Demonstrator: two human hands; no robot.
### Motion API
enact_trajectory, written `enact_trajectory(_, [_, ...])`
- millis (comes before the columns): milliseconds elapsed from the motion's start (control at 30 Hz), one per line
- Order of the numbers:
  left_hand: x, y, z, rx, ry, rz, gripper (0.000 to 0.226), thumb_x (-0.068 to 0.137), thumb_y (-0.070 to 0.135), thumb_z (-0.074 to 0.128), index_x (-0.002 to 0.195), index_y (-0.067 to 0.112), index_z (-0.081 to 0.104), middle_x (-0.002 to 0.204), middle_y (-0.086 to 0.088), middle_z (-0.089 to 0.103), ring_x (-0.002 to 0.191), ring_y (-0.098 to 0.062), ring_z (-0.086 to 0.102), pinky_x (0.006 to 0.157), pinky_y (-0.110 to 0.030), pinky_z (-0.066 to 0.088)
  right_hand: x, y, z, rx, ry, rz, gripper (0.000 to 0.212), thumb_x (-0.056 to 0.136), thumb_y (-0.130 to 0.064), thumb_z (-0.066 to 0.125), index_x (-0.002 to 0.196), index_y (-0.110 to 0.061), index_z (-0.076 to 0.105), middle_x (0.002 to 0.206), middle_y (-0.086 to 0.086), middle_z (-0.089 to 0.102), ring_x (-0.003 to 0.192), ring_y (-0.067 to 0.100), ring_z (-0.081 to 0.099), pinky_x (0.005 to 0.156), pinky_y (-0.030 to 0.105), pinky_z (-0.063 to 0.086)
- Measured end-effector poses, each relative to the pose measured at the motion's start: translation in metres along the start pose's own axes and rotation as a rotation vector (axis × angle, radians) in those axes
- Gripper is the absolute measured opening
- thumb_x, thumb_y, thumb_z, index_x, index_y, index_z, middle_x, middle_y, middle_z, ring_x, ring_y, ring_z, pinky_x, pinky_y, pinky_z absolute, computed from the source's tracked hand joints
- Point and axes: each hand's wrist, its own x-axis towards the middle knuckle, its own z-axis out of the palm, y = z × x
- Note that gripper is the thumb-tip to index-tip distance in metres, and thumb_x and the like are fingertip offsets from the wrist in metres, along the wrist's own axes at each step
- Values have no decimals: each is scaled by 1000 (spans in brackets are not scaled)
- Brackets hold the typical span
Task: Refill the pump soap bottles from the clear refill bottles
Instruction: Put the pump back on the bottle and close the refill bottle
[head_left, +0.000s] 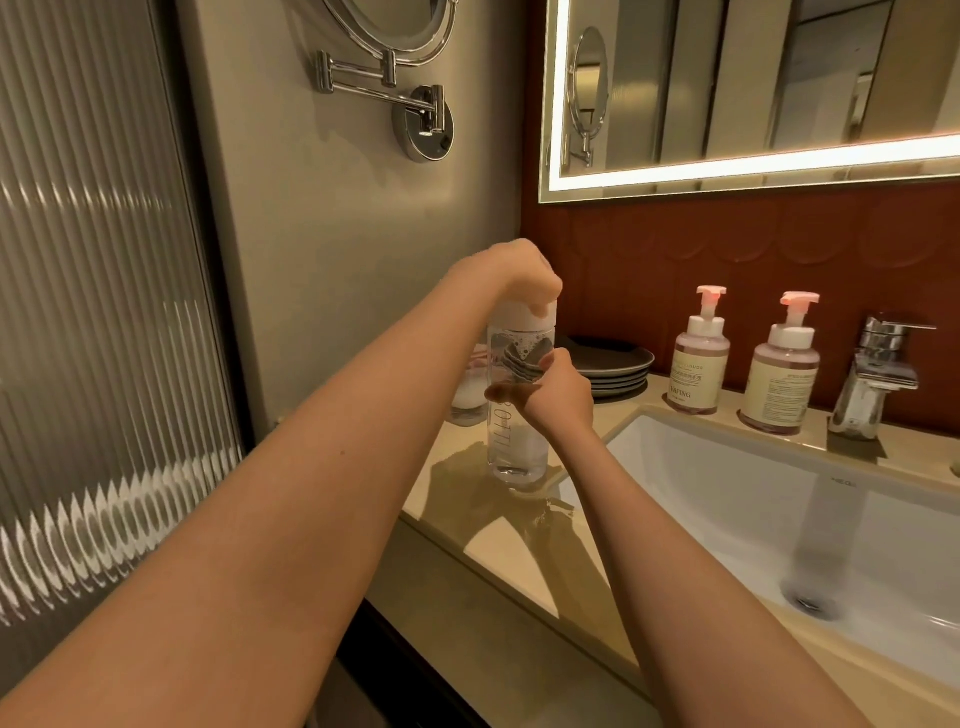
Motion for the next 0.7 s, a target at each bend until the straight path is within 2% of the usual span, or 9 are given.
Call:
enact_trajectory(67, [-6,7,-4,-14,-84,63,36,83,-5,47,110,15,61,113,1,51,105,-19,48,78,-28,48,0,1,-1,2,-14,-4,73,73,-39,77,128,-13,39,128,8,52,116,27,50,83,35,43])
enact_trajectory(167, [-14,5,-6,-127,-134,116,30,83,-9,40,92,15,56,93,4,48,87,-14,47,58,-19,41,1,2,0,16,-11,-10,72,73,-38,77,128,-13,39,129,8,53,116,26,51,82,35,43])
enact_trajectory(267, [-10,-1,3,-217,-122,84,26,89,13,51,115,16,52,123,-5,46,122,-24,41,91,-32,40,2,2,1,3,0,-3,69,73,-38,77,126,-13,39,125,8,54,114,27,52,81,35,43])
enact_trajectory(333, [-5,-2,12,53,-40,-32,52,91,46,47,136,21,42,144,-13,34,136,-34,25,108,-48,20,3,2,2,1,4,-5,69,73,-39,77,125,-14,39,124,8,55,112,26,52,80,35,43])
enact_trajectory(400, [-2,-2,20,247,50,-111,57,88,56,43,132,21,48,137,-13,44,123,-33,39,100,-47,29,4,4,2,5,0,-25,71,72,-39,78,126,-14,39,125,7,54,112,25,52,78,33,41])
enact_trajectory(467, [3,-4,19,177,29,-65,43,88,47,47,119,18,54,118,-7,54,98,-24,49,77,-31,41,5,6,0,3,-14,-52,72,72,-40,78,127,-14,40,126,5,54,113,24,52,77,32,39])
enact_trajectory(533, [5,-8,12,59,-55,8,25,88,37,52,107,22,56,113,-7,53,94,-21,50,66,-25,42,8,8,-7,2,-60,-83,73,71,-41,78,128,-14,41,127,4,53,114,22,50,81,31,40])
enact_trajectory(600, [3,-12,4,-41,-134,63,20,87,31,57,105,26,56,118,-8,52,98,-21,50,65,-23,43,10,7,-14,5,-125,-105,74,70,-39,79,129,-14,42,126,3,52,114,22,49,90,34,44])
enact_trajectory(700, [-1,-12,-3,-89,-166,95,34,88,21,59,121,26,57,123,-1,48,108,-19,47,78,-26,44,16,7,-15,-2,-180,-116,76,66,-36,82,128,-14,44,124,3,52,112,21,49,95,40,45])
